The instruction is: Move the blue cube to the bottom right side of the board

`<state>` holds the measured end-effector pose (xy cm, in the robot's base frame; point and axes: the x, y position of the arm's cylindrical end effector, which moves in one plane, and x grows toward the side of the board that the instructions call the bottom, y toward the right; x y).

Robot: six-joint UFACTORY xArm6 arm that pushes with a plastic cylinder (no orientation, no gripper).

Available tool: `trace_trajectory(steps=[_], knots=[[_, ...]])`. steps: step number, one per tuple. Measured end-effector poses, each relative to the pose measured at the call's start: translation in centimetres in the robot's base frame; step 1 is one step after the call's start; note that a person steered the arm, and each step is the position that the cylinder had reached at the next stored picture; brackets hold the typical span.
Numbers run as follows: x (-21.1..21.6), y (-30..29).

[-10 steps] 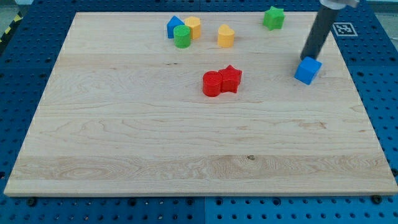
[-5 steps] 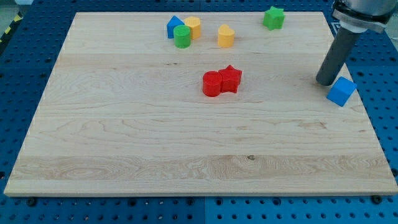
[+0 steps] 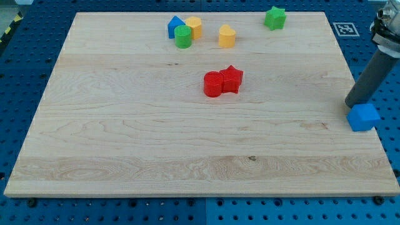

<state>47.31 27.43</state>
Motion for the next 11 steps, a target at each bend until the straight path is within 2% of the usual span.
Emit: trace_trajectory(steps=[1,4,8,9,10,11], knots=[[1.6,0.0],[1.6,1.4],[6.0,1.3],[6.4,0.2],[4.4,-4.1],[-0.1,-10.7]])
